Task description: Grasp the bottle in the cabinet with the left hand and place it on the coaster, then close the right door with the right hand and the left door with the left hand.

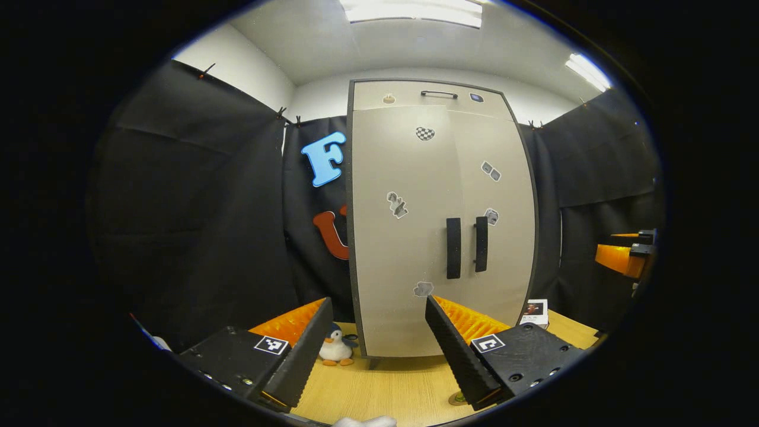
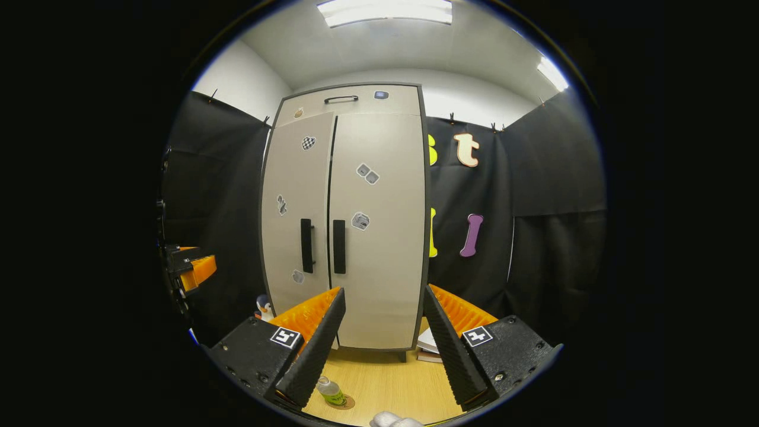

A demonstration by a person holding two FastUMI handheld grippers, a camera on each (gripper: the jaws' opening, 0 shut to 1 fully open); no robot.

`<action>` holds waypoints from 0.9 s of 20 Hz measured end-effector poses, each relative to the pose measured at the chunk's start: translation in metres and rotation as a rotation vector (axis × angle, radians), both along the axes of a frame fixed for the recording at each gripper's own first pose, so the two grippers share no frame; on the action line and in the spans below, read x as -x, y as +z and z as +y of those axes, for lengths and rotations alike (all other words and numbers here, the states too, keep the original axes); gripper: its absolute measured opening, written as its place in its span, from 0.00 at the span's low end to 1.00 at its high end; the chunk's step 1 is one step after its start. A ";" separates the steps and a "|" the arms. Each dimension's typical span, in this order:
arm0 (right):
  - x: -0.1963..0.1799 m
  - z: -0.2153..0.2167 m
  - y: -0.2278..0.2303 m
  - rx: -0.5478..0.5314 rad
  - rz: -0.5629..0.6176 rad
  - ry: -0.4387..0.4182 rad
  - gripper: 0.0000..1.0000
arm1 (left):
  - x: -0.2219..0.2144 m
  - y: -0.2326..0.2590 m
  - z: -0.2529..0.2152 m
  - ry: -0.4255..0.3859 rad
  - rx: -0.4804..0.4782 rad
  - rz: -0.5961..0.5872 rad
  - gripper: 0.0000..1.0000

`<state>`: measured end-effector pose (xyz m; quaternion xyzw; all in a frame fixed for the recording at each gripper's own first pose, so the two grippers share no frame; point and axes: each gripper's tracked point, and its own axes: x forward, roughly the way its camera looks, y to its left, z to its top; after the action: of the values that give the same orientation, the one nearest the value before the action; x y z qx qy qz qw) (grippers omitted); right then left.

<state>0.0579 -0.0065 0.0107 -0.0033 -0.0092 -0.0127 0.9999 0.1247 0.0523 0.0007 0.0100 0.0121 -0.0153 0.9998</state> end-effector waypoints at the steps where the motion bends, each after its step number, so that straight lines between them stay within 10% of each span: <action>1: 0.000 0.000 0.000 -0.001 -0.002 -0.002 0.82 | 0.000 0.000 0.001 0.001 -0.004 -0.001 0.96; 18: -0.002 -0.003 -0.005 -0.014 -0.028 0.012 0.82 | 0.006 -0.016 -0.003 0.035 -0.013 0.023 0.96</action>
<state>0.0596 -0.0094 0.0059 0.0040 -0.0229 -0.0070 0.9997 0.1183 0.0496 -0.0158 0.0162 0.0241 0.0020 0.9996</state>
